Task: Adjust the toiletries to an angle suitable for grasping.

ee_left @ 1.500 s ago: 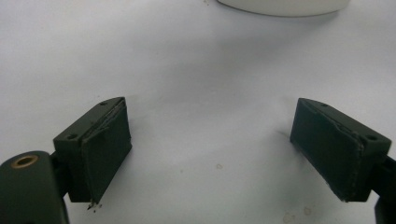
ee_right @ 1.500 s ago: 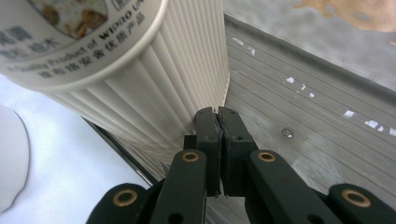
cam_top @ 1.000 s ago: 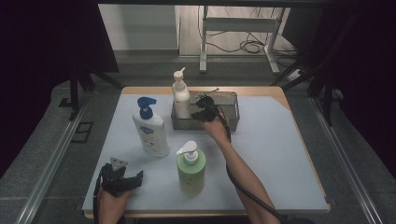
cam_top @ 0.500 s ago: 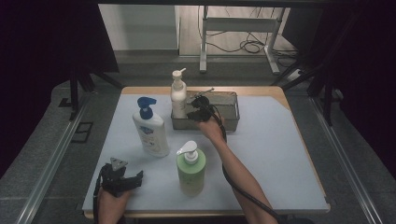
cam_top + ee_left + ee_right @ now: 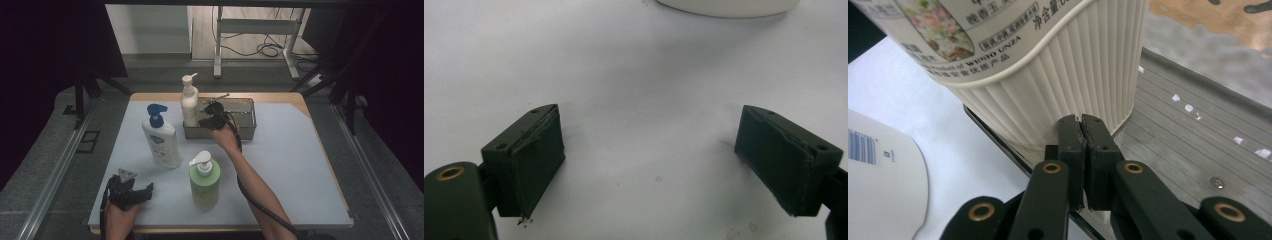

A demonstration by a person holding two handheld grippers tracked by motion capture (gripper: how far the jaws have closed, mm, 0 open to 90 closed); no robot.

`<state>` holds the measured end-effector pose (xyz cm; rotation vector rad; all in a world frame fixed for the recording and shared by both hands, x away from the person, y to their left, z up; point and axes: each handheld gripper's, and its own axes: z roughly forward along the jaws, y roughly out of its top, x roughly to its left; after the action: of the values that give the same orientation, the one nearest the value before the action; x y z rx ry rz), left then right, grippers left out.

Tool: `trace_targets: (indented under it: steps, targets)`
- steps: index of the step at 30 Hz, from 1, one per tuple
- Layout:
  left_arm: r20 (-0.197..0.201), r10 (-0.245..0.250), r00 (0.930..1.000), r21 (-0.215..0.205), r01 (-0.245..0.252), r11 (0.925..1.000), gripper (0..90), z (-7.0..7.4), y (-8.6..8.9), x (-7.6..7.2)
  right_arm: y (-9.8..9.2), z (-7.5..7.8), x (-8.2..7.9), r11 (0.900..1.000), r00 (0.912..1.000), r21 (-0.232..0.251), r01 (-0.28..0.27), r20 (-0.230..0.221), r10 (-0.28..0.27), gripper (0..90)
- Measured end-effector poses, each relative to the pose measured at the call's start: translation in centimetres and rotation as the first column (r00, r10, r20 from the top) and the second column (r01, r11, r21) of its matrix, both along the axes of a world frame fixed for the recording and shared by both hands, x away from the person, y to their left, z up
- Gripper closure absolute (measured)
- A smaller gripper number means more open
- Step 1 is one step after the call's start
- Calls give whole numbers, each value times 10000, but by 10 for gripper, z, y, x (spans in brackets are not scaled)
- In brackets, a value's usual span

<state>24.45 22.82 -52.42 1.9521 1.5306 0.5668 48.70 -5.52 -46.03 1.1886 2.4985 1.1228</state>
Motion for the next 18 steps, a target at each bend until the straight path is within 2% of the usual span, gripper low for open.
trace_targets:
  steps: [7,9,18]
  targets:
    - [7,2,10000,-3,-2,10000,118,0,0,0,-6,4,-1,9999,9998,44,-145,118,144,822]
    - [17,7,10000,-18,-7,10000,118,0,0,0,-8,7,-3,9997,9998,192,-169,88,167,817]
    - [20,6,10000,-12,-5,10000,118,0,0,0,-17,21,-12,9991,9976,103,-414,568,407,767]
